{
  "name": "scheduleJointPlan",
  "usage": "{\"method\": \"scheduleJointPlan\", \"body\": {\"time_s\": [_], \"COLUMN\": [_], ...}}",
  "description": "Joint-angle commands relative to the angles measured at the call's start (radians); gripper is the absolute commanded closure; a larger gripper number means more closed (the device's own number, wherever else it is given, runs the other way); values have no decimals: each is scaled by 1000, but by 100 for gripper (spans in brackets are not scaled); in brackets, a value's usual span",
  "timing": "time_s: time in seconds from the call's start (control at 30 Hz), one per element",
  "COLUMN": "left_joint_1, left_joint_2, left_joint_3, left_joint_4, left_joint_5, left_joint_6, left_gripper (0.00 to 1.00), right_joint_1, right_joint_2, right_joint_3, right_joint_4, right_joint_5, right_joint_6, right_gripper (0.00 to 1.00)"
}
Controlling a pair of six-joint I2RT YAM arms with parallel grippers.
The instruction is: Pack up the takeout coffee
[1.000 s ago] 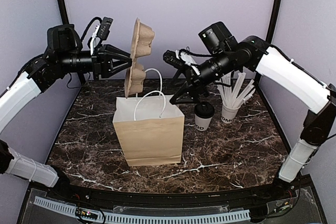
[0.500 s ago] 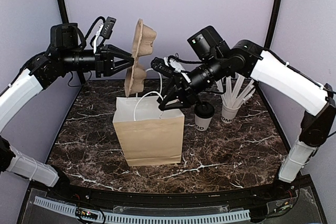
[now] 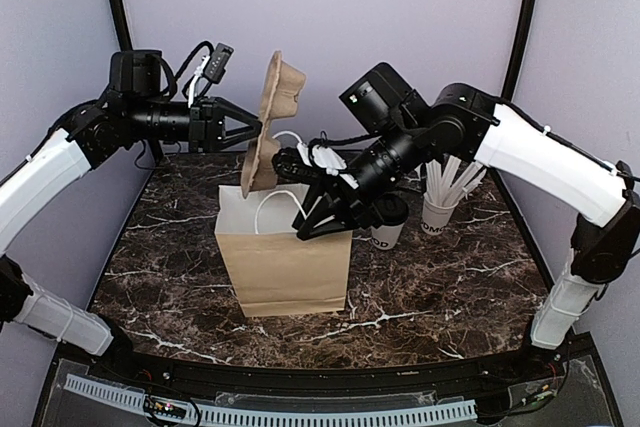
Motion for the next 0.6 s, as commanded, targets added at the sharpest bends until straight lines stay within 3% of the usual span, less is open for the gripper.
{"method": "scheduleJointPlan", "body": {"time_s": [0.0,0.27,0.57], "left_joint_1": [-31,-87,-118], "left_joint_2": [1,45,171], "left_joint_3": [-7,43,237], "left_joint_4": [-111,-298,-612], "left_joint_5": [44,-56,-255], "left_joint_6": [19,112,234], "left_gripper": [66,66,67], "right_joint_1": [8,10,9], "right_joint_2": [-16,-17,-32], "right_joint_3": [24,40,21], "right_joint_4": [-32,-47,-40], "right_joint_5": [44,34,31], "right_joint_6": [-70,-85,-84], "right_gripper": [83,83,83]}}
